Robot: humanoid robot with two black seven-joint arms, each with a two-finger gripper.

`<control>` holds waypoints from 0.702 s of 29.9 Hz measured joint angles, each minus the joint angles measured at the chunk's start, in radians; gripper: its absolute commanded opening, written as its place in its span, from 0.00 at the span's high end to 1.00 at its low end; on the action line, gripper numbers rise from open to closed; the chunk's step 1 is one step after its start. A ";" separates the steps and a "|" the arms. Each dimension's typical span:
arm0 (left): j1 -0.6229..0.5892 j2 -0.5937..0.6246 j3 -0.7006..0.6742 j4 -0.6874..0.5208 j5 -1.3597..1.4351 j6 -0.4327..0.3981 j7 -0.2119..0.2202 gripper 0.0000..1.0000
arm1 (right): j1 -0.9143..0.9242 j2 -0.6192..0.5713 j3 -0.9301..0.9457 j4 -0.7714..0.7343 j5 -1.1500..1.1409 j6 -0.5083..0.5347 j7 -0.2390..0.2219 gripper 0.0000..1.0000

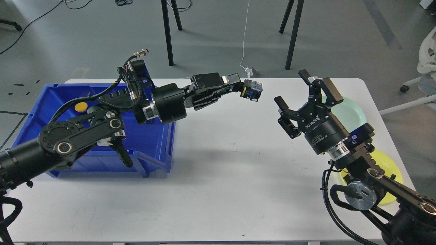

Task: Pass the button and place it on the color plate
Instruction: 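Lift the green button and extend the left arm toward the right gripper, then grasp the green button with the right gripper from the left gripper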

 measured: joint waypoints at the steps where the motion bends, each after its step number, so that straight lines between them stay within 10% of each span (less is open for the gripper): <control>1: 0.001 -0.001 0.000 0.000 0.000 0.002 0.000 0.77 | 0.001 0.010 -0.005 -0.001 0.000 0.011 0.000 0.03; 21: 0.003 -0.004 0.000 0.006 0.001 0.005 0.000 0.77 | 0.099 0.085 -0.103 -0.033 0.014 0.030 0.000 0.19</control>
